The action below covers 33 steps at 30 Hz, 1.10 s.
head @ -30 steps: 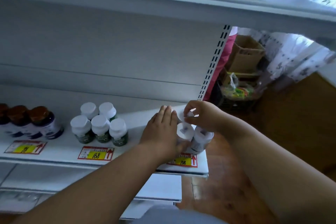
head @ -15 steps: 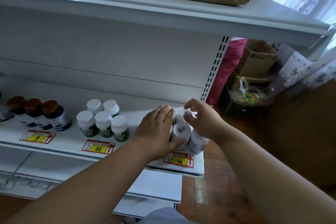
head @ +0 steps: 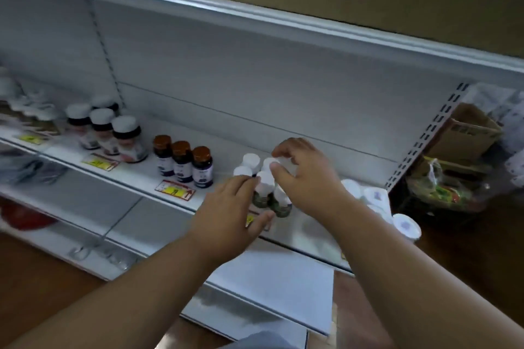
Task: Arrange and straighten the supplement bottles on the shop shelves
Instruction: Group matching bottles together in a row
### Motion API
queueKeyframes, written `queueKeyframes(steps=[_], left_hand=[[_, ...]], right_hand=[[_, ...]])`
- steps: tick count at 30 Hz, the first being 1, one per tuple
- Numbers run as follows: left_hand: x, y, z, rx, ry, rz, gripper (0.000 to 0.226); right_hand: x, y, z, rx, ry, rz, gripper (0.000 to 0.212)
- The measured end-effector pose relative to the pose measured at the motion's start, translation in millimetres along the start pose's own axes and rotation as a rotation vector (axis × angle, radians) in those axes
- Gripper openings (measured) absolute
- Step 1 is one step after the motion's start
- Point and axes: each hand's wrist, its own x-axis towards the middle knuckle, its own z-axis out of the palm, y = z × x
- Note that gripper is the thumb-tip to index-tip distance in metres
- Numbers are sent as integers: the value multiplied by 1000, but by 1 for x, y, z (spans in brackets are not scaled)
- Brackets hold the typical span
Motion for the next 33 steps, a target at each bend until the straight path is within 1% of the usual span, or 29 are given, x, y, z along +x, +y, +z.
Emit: queueKeyframes(steps=[3, 6, 11, 16, 19, 22, 27, 29, 33], left_hand=[[-45, -67, -46, 49, 33, -110, 67], [-85, -132, -96, 85, 73, -240, 62], [-132, -214, -159, 127, 93, -388, 58], [-143, -285, -176, 90, 153, -490, 56], [-131, -328, -173, 73, 150, -515, 57], [-106, -375, -178, 105, 149, -521, 57], [-77, -453, -211, 166, 156, -552, 58], [-74, -484, -219, 159, 184, -597, 58], [-75, -543, -224, 126, 176, -644, 59]], right_hand=[[20, -63, 63, 126, -55, -50, 10], [42, -128, 125, 274, -115, -83, 8], [68, -214, 204, 346, -158, -175, 12], [106, -252, 260, 372, -231, -202, 9], [145, -261, 290, 380, -234, -185, 10], [190, -273, 324, 426, -239, -179, 9], [261, -315, 374, 474, -313, -177, 3], [285, -332, 391, 499, -348, -167, 4], [321, -363, 432, 493, -403, -187, 5]])
